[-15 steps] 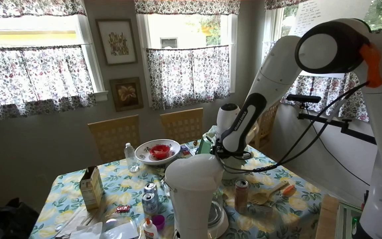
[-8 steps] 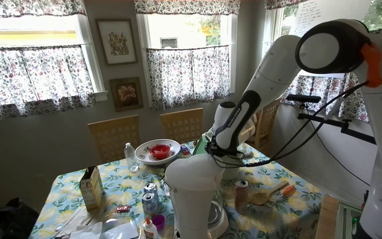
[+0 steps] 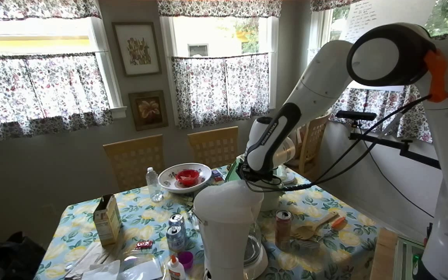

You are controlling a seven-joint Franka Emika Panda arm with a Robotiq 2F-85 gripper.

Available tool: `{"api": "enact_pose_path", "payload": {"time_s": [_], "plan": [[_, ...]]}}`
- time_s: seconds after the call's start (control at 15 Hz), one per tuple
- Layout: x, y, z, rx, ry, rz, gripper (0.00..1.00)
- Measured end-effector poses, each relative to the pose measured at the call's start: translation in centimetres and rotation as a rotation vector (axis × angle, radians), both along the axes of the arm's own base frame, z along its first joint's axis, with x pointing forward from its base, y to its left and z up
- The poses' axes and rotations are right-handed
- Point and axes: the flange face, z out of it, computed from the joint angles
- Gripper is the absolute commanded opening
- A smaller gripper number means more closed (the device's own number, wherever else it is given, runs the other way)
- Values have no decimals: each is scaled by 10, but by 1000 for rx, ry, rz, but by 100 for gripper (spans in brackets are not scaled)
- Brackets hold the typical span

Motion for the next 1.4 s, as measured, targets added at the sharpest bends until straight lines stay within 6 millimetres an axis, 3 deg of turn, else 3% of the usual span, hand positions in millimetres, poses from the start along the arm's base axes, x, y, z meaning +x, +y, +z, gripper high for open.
{"api": "enact_pose_path", "payload": {"time_s": [0.33,0.4,1.0,1.2,1.4], "plan": [[3,-4,-2,1,-4,-12,0],[3,-4,-2,1,-6,-12,20],[5,0,-2,-12,-8,23,81],[6,5,0,-18,-19,36,99],[9,9,4,-26,-40,52,100]]}}
